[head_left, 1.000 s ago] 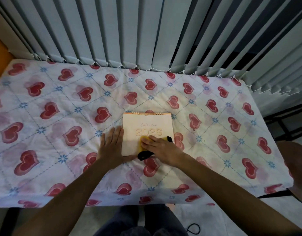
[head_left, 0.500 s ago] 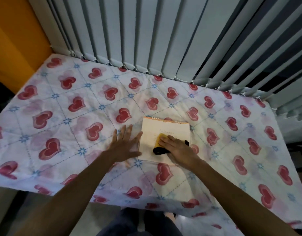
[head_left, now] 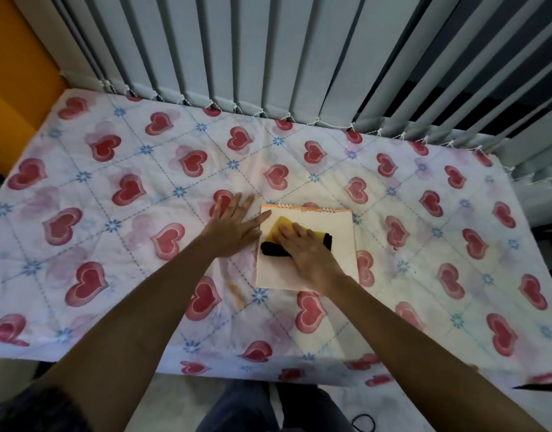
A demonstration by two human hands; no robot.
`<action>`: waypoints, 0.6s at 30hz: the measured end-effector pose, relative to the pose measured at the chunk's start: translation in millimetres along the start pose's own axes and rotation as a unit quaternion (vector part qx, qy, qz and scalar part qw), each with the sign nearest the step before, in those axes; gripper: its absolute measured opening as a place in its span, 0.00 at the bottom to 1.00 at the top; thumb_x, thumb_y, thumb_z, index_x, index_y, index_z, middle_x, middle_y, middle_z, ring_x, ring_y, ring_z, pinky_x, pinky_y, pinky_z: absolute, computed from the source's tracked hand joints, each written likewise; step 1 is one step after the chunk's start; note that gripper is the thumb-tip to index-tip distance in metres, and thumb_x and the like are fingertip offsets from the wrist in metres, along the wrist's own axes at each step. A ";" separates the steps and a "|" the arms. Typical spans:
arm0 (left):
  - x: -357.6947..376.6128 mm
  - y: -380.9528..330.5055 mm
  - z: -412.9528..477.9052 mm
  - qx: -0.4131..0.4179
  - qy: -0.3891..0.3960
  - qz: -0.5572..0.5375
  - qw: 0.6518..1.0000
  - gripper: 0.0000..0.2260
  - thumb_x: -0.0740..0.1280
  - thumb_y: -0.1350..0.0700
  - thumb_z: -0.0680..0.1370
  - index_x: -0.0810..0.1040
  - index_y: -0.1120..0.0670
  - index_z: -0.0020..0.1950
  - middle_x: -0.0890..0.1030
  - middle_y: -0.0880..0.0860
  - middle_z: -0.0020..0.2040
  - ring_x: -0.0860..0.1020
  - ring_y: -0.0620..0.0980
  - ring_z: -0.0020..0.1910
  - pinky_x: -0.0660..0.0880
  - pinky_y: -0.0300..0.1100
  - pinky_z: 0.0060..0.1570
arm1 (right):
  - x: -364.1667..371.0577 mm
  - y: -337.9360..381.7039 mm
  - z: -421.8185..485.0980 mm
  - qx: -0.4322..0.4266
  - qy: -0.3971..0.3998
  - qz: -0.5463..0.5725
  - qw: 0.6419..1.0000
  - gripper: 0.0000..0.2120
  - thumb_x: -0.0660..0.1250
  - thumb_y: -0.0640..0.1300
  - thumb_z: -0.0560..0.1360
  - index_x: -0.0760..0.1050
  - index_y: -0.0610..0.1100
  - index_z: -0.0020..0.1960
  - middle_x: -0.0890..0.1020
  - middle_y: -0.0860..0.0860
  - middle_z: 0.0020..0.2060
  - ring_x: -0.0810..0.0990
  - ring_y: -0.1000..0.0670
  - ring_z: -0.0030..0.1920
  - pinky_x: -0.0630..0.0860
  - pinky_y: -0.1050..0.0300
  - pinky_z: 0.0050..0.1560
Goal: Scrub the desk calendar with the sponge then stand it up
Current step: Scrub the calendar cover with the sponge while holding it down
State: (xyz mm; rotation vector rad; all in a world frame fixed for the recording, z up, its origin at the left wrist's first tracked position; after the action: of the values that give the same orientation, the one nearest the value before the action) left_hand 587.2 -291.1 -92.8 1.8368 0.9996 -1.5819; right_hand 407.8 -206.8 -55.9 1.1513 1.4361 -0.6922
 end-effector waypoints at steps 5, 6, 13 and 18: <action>1.5 -2.6 -2.6 -0.014 -0.055 -0.027 0.998 0.31 0.39 0.33 0.76 0.61 0.42 0.74 0.63 0.58 0.76 0.61 0.64 0.74 0.59 0.70 0.66 | 12.7 25.3 -44.5 -0.095 -0.016 -0.062 0.993 0.33 0.74 0.43 0.66 0.70 0.48 0.69 0.72 0.50 0.70 0.69 0.41 0.70 0.70 0.29 0.60; 2.3 -2.6 -2.6 -0.014 -0.061 -0.024 0.998 0.30 0.41 0.33 0.76 0.61 0.42 0.74 0.64 0.58 0.76 0.61 0.63 0.74 0.60 0.70 0.66 | 11.2 20.5 -47.7 -0.090 -0.018 -0.074 0.993 0.34 0.75 0.43 0.64 0.71 0.49 0.69 0.73 0.51 0.69 0.71 0.42 0.69 0.71 0.27 0.58; 5.3 -4.4 -1.1 -0.037 -0.061 -0.017 0.997 0.30 0.45 0.36 0.76 0.55 0.45 0.76 0.59 0.53 0.78 0.57 0.58 0.76 0.55 0.66 0.69 | -0.4 18.2 -13.6 0.019 -0.029 -0.046 0.998 0.28 0.65 0.48 0.75 0.62 0.54 0.73 0.61 0.52 0.76 0.61 0.41 0.74 0.63 0.28 0.61; 5.2 -2.5 -0.1 -0.032 -0.063 -0.019 0.997 0.31 0.44 0.36 0.76 0.55 0.47 0.76 0.59 0.52 0.78 0.57 0.58 0.77 0.55 0.66 0.70 | 6.4 21.8 -43.4 -0.144 -0.041 -0.072 0.986 0.26 0.66 0.46 0.72 0.68 0.55 0.69 0.70 0.55 0.71 0.71 0.45 0.69 0.72 0.37 0.55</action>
State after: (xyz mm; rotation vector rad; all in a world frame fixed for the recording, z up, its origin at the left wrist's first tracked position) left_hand 585.5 -288.4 -97.6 1.6622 1.0215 -1.6471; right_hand 411.4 -158.5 -48.8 0.7929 1.5030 -0.5995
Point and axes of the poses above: each hand's wrist, its own z-axis towards the middle knuckle, its own x-axis out of the palm, y = z × x, the point moved 3 cm from there along z, towards the middle knuckle
